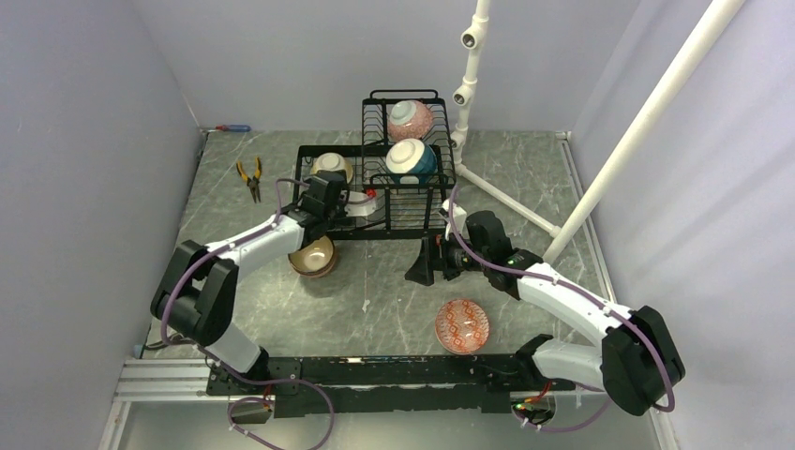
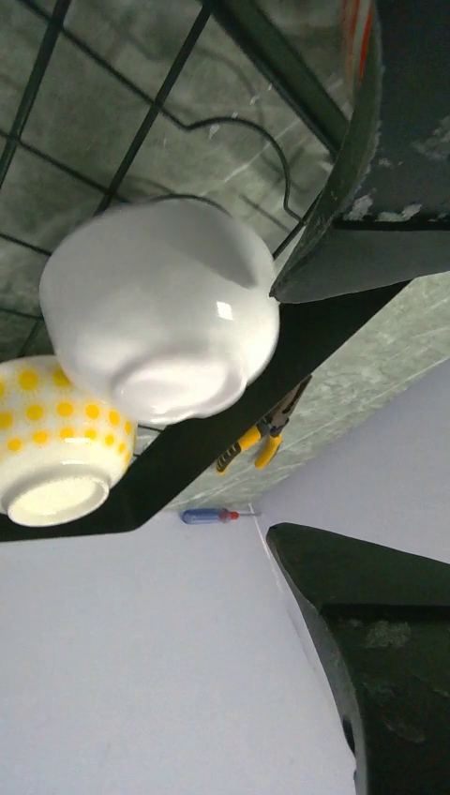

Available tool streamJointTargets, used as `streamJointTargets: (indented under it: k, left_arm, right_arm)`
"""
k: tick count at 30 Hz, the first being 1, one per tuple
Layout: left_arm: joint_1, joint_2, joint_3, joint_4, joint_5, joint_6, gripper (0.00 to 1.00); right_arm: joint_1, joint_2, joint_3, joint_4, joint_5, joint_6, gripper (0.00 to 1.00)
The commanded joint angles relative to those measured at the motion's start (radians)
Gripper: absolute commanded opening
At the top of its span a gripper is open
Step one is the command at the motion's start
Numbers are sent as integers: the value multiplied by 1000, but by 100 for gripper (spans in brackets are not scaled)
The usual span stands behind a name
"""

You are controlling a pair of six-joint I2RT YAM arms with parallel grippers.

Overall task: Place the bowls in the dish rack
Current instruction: Turn the bowl upside down on the dish rack.

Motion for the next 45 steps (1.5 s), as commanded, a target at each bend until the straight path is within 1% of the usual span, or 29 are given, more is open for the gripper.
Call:
streamJointTargets:
  k: [1, 11, 18, 20, 27, 30, 34, 38, 40, 42, 45]
  left_arm:
    - [1, -58, -15, -20, 56, -24, 93]
    - [17, -120, -36, -2, 49, -24, 93]
    - [24, -194, -41, 21, 43, -101, 94]
    - [24, -195, -3, -45, 19, -133, 93]
    - [22, -232, 84, -188, -119, -281, 94]
    - [22, -286, 75, -245, -151, -338, 94]
    - [23, -391, 15, -286, -143, -398, 94]
    - [22, -488, -16, -360, -175, -511, 94]
    - [21, -528, -16, -411, -190, -597, 94]
    - [22, -562, -3, -485, -188, -709, 94]
    - [22, -612, 35, -618, -161, -959, 94]
  right_arm:
    - [-5, 3, 16, 45, -22, 9, 100]
    - [-5, -5, 16, 43, -23, 17, 100]
    - [-4, -15, 22, 36, -22, 17, 100]
    - [-4, -17, 30, 32, -21, 13, 100]
    - [-5, -34, 33, 24, -20, 5, 100]
    - [-5, -40, 31, 15, -16, -3, 100]
    - [-4, -45, 23, 21, -10, -3, 100]
    - [-6, -29, 21, 41, -22, 1, 100]
    - [-6, -19, 19, 52, -28, 4, 100]
    - [-5, -6, 20, 63, -34, 5, 100]
    - [-6, 14, 22, 75, -41, 7, 100]
